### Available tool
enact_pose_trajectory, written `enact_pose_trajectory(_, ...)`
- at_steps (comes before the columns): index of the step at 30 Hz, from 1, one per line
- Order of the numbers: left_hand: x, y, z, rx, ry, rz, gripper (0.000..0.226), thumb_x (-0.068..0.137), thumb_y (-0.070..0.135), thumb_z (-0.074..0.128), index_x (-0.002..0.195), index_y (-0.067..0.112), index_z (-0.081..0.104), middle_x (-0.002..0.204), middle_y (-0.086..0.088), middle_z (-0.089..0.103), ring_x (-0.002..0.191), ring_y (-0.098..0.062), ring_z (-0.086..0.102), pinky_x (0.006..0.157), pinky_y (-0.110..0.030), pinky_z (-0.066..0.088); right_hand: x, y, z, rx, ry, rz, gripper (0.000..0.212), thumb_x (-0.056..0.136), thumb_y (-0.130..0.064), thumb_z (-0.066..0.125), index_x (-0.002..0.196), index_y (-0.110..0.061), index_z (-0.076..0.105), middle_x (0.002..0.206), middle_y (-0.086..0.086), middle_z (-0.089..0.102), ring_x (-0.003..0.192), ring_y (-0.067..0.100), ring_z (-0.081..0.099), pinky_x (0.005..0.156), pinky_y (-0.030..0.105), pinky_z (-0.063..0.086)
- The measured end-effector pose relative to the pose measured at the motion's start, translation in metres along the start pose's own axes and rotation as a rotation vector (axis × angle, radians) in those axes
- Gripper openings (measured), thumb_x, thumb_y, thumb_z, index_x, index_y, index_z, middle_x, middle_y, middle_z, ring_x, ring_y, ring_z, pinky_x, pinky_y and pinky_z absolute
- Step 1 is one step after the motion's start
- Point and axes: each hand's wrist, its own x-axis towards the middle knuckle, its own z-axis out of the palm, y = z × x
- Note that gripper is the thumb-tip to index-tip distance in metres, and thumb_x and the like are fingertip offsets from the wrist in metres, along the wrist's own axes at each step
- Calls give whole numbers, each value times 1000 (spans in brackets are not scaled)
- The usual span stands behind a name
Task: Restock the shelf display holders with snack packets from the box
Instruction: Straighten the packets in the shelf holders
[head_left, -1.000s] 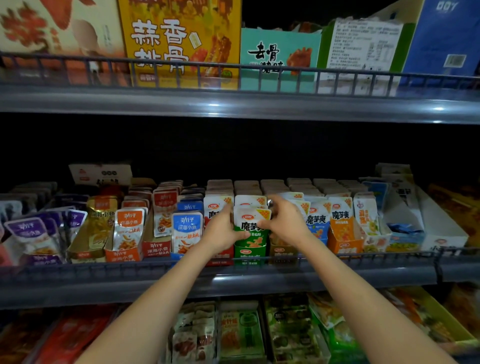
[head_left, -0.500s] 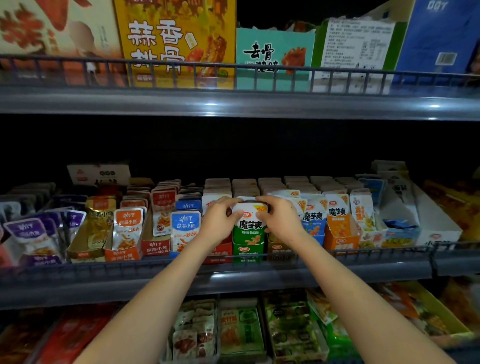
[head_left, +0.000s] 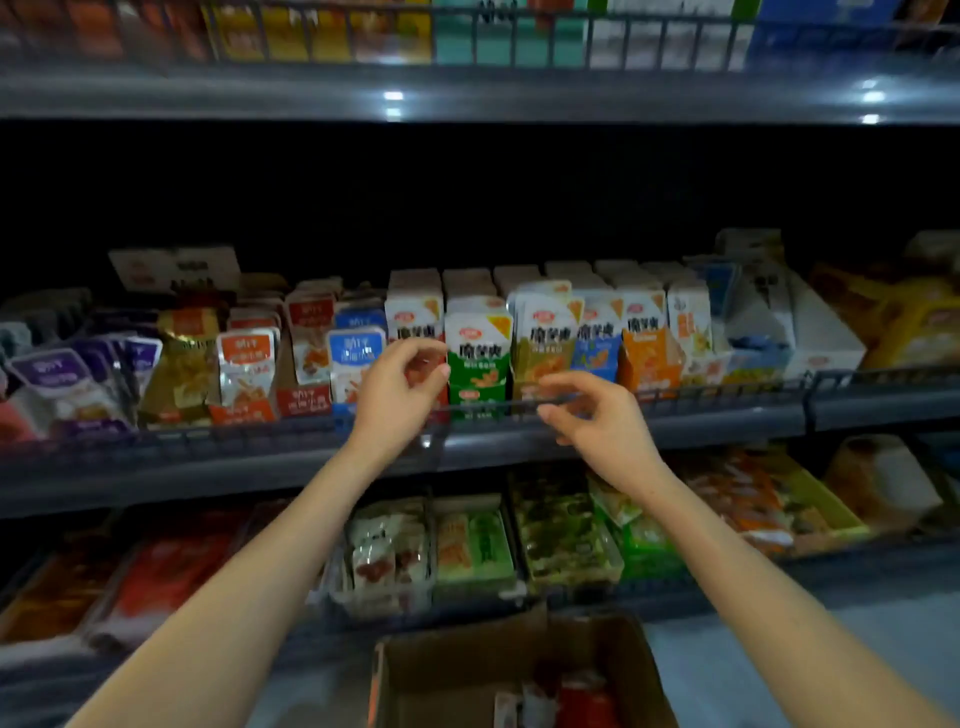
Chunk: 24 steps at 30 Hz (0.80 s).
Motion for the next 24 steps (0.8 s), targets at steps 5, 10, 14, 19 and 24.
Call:
enact_pose_trajectory(5, -84, -20, 27, -3, -195, -101, 13, 90, 11, 61, 91, 24, 64, 91, 12, 61, 82, 5, 56, 72, -3, 40, -84, 68, 9, 15, -188, 245, 21, 84, -13, 70, 94, -31, 65, 86, -13, 67, 70, -1, 63, 68, 27, 56)
enact_pose_trajectory(10, -183, -68, 78, 77, -427, -258, 12, 92, 13, 58, 95, 23, 65, 96, 9, 61, 87, -3, 54, 72, -4, 37, -158, 157, 26, -43, -281, 535, 13, 87, -13, 67, 100, -17, 67, 85, -6, 67, 73, 4, 64, 55, 21, 54)
enact_pose_trajectory(14, -253, -111, 113, 69, -554, -484, 12, 92, 13, 59, 98, 21, 66, 95, 10, 63, 92, -6, 59, 72, 0, 36, -203, 218, 48, -47, -302, 721, 14, 85, -10, 69, 90, -22, 66, 83, -3, 68, 76, 15, 65, 59, 25, 54)
enact_pose_trajectory(19, -314, -160, 149, 116, -579, -807, 18, 92, 12, 57, 108, 17, 64, 104, 2, 65, 91, -5, 56, 76, -7, 38, -242, 274, 79, -79, -355, 873, 21, 86, -11, 68, 107, -13, 67, 101, 1, 68, 91, 13, 63, 80, 24, 51)
enact_pose_trajectory(24, -350, -191, 176, 110, -794, -920, 20, 93, 15, 57, 112, 17, 62, 107, 4, 63, 95, -5, 55, 82, -17, 41, -267, 323, 111, -315, -746, 882, 32, 87, -16, 65, 119, -20, 62, 124, -3, 59, 118, 14, 54, 104, 30, 41)
